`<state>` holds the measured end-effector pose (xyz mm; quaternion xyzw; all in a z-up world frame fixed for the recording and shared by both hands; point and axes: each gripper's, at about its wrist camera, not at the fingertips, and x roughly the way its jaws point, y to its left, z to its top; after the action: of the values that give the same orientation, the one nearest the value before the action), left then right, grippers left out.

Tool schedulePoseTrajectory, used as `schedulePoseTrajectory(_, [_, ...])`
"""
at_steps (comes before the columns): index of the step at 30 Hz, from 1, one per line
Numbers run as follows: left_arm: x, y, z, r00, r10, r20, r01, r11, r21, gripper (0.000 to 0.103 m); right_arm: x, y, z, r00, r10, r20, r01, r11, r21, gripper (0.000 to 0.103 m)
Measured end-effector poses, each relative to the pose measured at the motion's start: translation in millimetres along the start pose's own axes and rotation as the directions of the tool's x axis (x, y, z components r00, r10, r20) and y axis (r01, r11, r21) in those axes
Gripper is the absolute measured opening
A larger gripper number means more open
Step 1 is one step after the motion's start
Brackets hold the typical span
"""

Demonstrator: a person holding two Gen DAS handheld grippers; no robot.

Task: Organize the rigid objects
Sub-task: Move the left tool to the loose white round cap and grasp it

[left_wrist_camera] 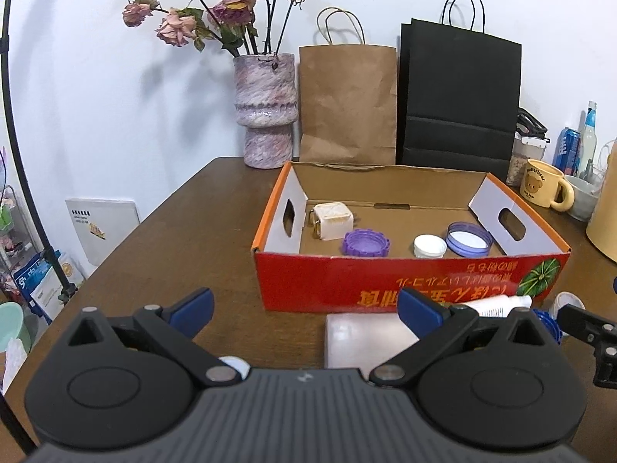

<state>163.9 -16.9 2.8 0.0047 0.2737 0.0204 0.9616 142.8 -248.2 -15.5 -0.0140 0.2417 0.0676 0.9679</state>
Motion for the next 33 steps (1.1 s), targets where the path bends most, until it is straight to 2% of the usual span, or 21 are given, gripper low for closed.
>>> schedulePoseTrajectory(16, [-10,22,-25,0.998,0.046,-0.034,-0.046,0.999,-0.001,0.103,-17,-15,-25,0.999,-0.008,-0.033,0.008,1.000,0.003,0.103])
schedulePoseTrajectory(33, [4,48,-42,0.993,0.086,-0.081,-0.087,0.996,-0.002,0.103,-12,-28,-40,0.996,-0.013,-0.086,0.010,0.999,-0.033,0.103])
